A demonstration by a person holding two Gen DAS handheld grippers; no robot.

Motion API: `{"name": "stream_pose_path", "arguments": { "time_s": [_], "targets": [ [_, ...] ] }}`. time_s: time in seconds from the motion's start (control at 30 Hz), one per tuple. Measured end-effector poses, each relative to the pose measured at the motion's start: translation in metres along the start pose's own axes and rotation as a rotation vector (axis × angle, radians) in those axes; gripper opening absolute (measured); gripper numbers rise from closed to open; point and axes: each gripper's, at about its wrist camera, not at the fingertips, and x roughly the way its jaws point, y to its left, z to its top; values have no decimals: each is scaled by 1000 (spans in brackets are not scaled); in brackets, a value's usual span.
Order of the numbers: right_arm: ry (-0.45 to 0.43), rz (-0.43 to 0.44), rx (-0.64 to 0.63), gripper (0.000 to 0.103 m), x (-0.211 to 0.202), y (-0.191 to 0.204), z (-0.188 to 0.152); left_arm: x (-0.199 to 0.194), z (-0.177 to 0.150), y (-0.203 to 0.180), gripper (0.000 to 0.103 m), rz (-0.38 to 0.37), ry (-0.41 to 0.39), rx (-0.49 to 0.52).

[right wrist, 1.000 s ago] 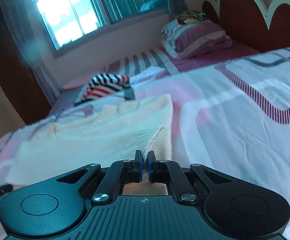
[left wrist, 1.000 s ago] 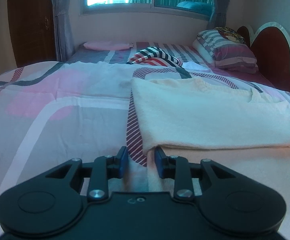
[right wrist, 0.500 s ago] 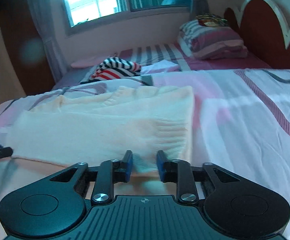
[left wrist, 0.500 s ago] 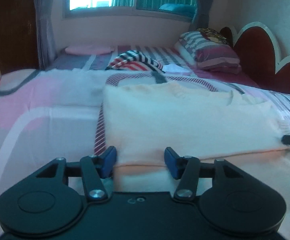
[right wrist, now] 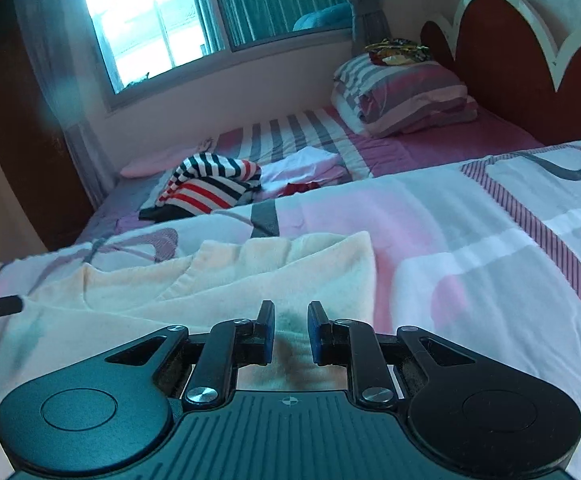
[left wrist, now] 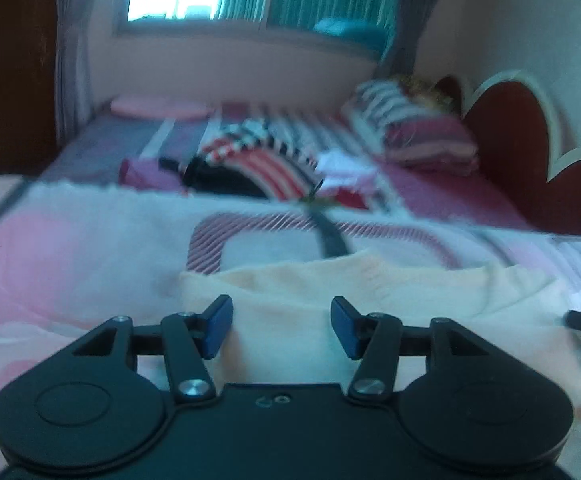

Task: Fold small clothes
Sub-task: 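Smooth the folded sweater with both tools open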

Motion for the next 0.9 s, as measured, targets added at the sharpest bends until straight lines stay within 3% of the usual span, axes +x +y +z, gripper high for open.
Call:
{"name": "stream_pose_path", "arguments": {
  "time_s": [0.17,0.23,0.3,0.57,0.63,0.73,0.83,0.9],
  "targets": [
    [10,-32,16,19,10,-13,0,8,-7,10,54,37,-19,63],
    [-1,-36,19,19,6,-14,2,0,-3,11,51,44,-17,37],
    [-24,-9,29,19,-3,-10,4,-18,-3,-4,54,44,-67,74],
    [9,154,-103,19,7,75,-14,-22,-27,-97,56,10,-63,169],
    [27,181,-158,19,13,93,-22,-19,-34,-101,56,51,-56,189],
    [32,127,-180,19,18,88,-26,-23,-42,-69,57,97,-31,156],
    [10,-36,-94,18,10,41,-17,-45,-58,-35,60,89,-25,149],
    [1,-57,-27,19,3,11,-15,-54,-60,-29,62,94,-27,169]
  ]
}}
